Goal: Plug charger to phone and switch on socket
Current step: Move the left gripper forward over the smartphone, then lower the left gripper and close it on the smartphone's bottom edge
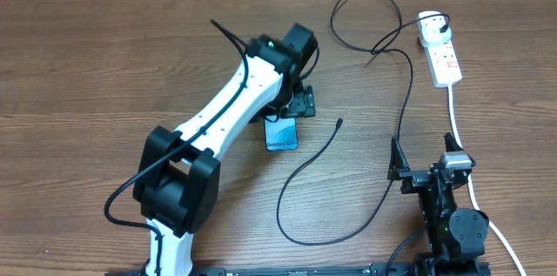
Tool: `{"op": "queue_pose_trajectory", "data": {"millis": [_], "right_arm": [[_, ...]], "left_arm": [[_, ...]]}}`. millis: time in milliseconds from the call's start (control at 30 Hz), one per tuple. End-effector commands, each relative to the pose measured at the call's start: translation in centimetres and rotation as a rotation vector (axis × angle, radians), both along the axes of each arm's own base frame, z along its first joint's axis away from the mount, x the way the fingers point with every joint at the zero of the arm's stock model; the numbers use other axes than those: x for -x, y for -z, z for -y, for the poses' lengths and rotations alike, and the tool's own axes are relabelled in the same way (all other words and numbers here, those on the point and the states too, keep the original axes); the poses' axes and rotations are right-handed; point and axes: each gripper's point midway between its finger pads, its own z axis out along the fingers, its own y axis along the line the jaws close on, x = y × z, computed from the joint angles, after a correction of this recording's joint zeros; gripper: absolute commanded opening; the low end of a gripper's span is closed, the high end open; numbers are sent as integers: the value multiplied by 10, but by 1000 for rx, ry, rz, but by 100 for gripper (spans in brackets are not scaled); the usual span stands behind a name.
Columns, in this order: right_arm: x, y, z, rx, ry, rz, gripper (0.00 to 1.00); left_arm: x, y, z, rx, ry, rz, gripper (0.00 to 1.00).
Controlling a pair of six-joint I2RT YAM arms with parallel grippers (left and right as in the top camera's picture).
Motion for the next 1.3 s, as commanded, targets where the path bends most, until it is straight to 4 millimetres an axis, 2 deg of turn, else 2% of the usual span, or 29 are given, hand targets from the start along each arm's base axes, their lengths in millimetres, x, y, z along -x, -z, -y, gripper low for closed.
{"op": "queue_pose_trajectory", "data": {"millis": [0,133,400,600,733,867,967,1267], "right_arm": [[0,2,1,-3,4,2,100],[0,2,1,-3,4,2,100],[0,2,1,-3,4,2,100],[0,2,1,-3,4,2,100],[0,2,1,-3,4,2,100],[0,2,1,-3,4,2,100],[0,2,1,-3,4,2,100],[0,2,1,-3,4,2,100]], "left_arm": [[2,24,6,52,16,-10,99],[-12,24,-7,-1,-55,51,99],[-21,33,-22,-68,-88,99,99],[-25,39,-14,-24,-87,117,99],[-31,41,-16,-50,-33,141,99],[-28,58,-19,-75,-32,115,100],[-22,67,-12,-38,-25,70,99],[-28,67,-9,-31,-19,93,100]]}}
